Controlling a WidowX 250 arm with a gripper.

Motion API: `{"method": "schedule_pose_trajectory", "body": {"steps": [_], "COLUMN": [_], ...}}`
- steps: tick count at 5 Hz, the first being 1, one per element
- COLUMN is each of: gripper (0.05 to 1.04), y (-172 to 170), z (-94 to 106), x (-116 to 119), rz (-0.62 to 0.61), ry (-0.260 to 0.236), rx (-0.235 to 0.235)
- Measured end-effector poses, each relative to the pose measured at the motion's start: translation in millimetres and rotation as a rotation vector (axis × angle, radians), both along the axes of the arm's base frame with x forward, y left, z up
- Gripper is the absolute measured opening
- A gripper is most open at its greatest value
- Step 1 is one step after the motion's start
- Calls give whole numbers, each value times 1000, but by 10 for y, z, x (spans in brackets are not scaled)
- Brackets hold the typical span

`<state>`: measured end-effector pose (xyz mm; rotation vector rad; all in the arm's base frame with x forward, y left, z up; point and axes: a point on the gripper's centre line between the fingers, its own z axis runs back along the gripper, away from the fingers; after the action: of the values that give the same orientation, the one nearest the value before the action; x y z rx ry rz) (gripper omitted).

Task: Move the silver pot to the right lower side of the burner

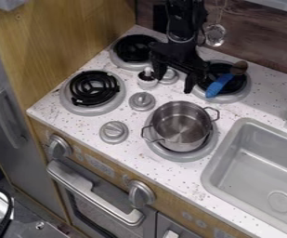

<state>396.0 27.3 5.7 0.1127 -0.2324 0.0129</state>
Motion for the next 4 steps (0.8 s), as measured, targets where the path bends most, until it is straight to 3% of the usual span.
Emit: {"method": "schedule_pose_trajectory", "body": {"steps": [2,3,4], "gripper": [999,999,999], "y": [-60,-203,-354], "z": [-258,-86,-8], "x": [-301,-423,-556], "rz": [4,-17,-50], "ry": [81,48,30], "rx": [-9,-9,-41]}}
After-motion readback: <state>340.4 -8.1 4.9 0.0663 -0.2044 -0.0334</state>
